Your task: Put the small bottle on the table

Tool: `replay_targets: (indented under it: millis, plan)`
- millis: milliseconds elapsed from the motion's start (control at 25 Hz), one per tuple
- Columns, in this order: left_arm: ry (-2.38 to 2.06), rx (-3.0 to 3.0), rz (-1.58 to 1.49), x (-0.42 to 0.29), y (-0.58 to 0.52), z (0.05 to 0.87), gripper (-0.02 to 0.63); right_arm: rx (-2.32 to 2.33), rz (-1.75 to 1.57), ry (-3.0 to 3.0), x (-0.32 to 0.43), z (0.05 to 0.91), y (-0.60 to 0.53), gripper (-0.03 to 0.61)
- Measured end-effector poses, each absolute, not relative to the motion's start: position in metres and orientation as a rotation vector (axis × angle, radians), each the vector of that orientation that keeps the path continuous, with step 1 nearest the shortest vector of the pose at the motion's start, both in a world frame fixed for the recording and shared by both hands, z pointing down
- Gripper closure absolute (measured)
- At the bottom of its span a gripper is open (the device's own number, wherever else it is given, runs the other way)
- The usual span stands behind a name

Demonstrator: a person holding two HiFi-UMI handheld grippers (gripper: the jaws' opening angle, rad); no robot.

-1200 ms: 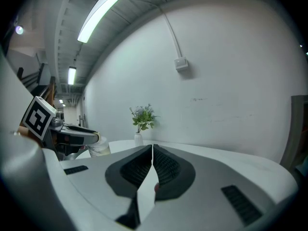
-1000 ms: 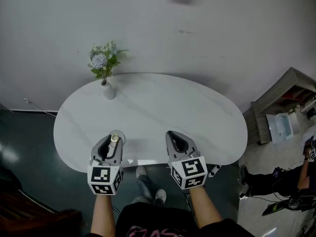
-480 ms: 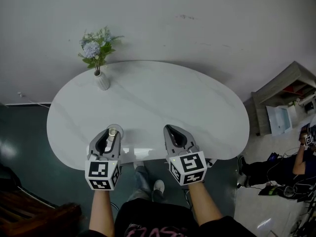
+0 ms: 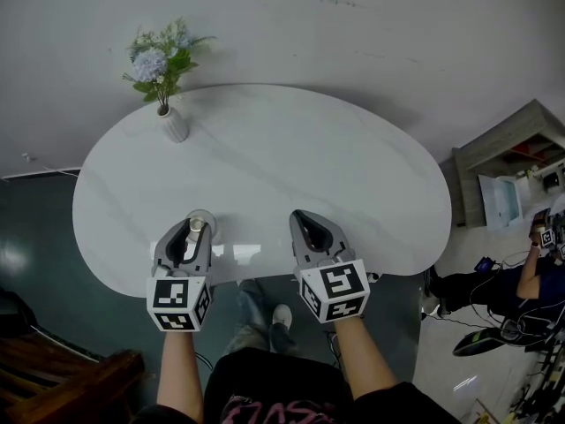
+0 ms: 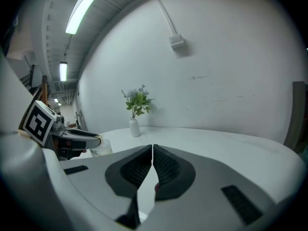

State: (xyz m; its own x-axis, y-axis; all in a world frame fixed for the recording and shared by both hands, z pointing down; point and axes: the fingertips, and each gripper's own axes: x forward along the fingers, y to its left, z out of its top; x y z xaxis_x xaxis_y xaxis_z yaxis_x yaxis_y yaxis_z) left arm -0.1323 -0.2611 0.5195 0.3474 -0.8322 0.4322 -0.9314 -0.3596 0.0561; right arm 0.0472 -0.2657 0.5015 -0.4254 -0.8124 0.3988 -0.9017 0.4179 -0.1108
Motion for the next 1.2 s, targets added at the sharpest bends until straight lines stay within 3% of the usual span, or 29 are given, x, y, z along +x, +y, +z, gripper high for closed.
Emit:
replay_targets:
  millis: [1200]
  plan:
    - [-1.533, 2.271, 0.518, -0.131, -0.275, 0.565, 0.486, 1.462, 0.552, -2.341, 0.036, 0.542, -0.277, 0.511]
